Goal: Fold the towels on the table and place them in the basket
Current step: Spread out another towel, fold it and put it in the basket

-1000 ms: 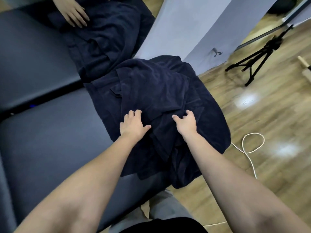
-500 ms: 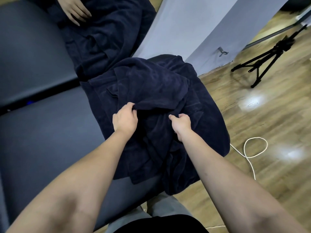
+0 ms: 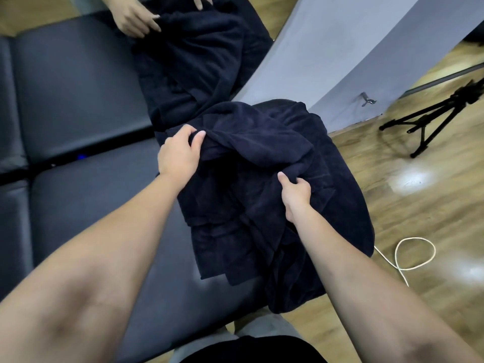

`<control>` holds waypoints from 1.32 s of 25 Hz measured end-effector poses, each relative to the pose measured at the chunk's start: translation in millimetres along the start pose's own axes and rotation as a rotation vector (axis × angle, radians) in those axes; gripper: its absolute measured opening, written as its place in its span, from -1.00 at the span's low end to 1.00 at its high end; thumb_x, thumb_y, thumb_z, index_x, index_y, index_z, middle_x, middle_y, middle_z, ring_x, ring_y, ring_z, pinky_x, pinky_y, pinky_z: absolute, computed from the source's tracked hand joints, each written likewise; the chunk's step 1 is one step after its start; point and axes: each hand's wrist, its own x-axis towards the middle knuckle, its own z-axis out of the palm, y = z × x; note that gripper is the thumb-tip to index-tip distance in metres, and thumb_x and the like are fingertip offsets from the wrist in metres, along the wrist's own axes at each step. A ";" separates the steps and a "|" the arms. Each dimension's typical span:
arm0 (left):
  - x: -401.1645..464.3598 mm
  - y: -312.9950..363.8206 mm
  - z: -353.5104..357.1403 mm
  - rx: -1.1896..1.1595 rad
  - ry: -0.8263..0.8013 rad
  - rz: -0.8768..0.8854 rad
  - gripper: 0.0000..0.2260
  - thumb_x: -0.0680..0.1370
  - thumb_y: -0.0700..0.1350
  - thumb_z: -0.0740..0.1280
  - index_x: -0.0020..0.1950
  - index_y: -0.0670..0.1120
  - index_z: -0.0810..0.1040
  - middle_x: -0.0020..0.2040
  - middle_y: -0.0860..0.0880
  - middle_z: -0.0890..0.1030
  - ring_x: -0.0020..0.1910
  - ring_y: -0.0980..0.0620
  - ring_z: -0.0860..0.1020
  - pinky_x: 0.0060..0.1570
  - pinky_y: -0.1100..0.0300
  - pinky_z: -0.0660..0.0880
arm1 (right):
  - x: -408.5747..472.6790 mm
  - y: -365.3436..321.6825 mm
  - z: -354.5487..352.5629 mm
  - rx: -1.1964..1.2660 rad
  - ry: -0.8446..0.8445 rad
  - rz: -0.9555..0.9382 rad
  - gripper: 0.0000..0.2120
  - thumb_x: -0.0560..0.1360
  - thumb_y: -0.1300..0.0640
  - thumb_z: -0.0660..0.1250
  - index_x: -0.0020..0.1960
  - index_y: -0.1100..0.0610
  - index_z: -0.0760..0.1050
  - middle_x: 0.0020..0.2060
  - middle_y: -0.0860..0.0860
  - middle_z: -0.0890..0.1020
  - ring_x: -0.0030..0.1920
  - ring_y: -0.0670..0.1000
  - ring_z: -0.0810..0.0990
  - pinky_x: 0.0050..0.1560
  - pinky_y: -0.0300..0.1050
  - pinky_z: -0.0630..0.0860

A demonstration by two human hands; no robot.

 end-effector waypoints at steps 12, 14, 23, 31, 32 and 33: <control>36.1 0.0 -90.2 -0.318 0.370 -0.041 -0.70 0.61 0.16 0.19 -0.09 -0.04 0.50 -0.22 0.13 0.54 -0.14 -0.01 0.53 -0.01 0.02 0.51 | -26.3 -14.3 37.7 -0.127 -0.165 -0.150 -0.49 0.45 -0.09 0.46 0.27 0.14 0.42 0.21 -0.04 0.57 0.24 0.06 0.57 0.32 0.10 0.51; 46.8 4.1 -111.3 -0.340 0.429 -0.032 -0.70 0.61 0.15 0.19 -0.09 -0.05 0.51 -0.21 0.11 0.54 -0.18 0.08 0.48 -0.04 0.07 0.47 | -34.5 -17.1 41.0 -0.138 -0.171 -0.182 -0.48 0.49 -0.05 0.43 0.37 0.12 0.43 0.29 -0.01 0.56 0.29 0.09 0.56 0.35 0.06 0.48; 67.1 19.7 -197.6 -0.370 0.619 0.086 -0.78 0.62 0.11 0.21 -0.13 0.02 0.47 -0.28 0.18 0.53 -0.21 0.19 0.48 -0.13 0.29 0.40 | -51.3 -21.2 45.8 -0.166 -0.148 -0.316 -0.45 0.48 -0.18 0.42 0.32 0.16 0.51 0.27 0.08 0.61 0.29 0.14 0.58 0.36 0.11 0.50; 58.9 21.5 -270.5 -0.475 0.833 0.083 -0.77 0.62 0.03 0.23 -0.24 0.14 0.35 -0.31 0.20 0.46 -0.31 0.34 0.42 -0.14 0.38 0.37 | -71.8 -51.8 69.7 -0.242 -0.232 -0.455 -0.47 0.52 -0.16 0.39 0.26 0.24 0.48 0.10 0.08 0.63 0.14 0.13 0.62 0.19 -0.12 0.51; 58.5 20.9 -283.7 -0.470 0.868 0.085 -0.77 0.62 0.03 0.23 -0.24 0.14 0.35 -0.31 0.20 0.46 -0.32 0.35 0.42 -0.13 0.39 0.36 | -72.8 -55.8 72.7 -0.256 -0.231 -0.487 -0.57 0.57 -0.09 0.39 0.21 0.25 0.50 0.06 0.14 0.65 0.10 0.16 0.63 0.08 -0.14 0.52; 57.8 19.3 -297.2 -0.464 0.904 0.085 -0.77 0.62 0.04 0.22 -0.24 0.14 0.34 -0.32 0.20 0.45 -0.32 0.35 0.42 -0.13 0.38 0.37 | -72.7 -59.3 76.4 -0.262 -0.239 -0.521 -0.65 0.58 -0.06 0.38 0.11 0.24 0.51 0.00 0.17 0.65 0.02 0.17 0.64 0.00 -0.08 0.55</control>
